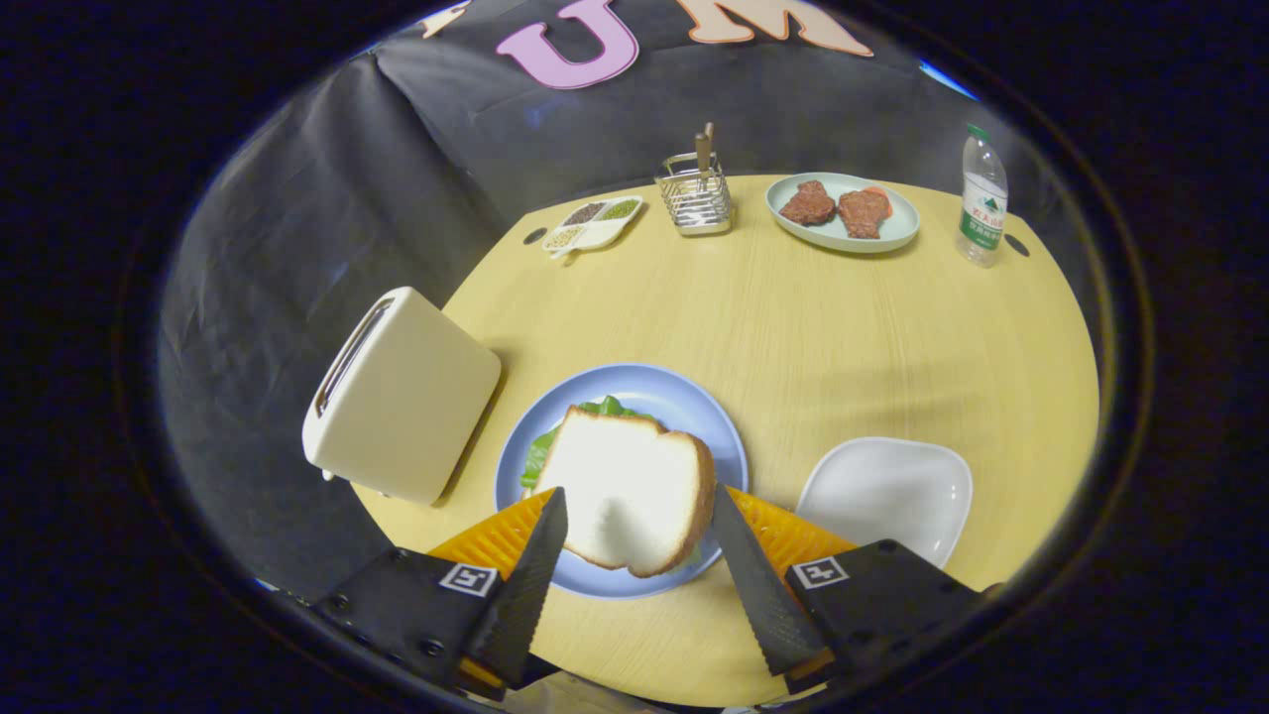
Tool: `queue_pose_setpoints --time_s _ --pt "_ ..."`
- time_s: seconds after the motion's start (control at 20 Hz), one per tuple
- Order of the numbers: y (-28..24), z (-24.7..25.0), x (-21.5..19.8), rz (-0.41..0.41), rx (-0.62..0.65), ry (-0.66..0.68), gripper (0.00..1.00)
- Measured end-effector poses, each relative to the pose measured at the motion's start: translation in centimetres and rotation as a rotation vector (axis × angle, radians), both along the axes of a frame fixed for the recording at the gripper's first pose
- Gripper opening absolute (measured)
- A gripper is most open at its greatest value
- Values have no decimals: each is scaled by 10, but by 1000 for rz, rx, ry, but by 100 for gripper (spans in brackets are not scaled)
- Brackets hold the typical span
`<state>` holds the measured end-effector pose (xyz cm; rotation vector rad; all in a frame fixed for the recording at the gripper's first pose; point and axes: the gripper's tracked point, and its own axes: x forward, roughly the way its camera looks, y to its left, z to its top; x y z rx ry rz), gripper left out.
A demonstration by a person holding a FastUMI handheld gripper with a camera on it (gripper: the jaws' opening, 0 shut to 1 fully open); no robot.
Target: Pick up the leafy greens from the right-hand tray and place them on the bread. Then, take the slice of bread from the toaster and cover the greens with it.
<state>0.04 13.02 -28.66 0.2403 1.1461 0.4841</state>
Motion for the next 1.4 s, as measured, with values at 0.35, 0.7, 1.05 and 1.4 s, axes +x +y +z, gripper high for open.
queue_pose_setpoints --time_s 0.35,0.7,1.05,1.4 --pt "-9 47 13 -60 61 -134 100" --pt "-54 134 30 -179 6 -489 100" --pt "-80 206 27 -306 -82 -747 100" --pt "-89 248 14 -413 -127 -904 100"
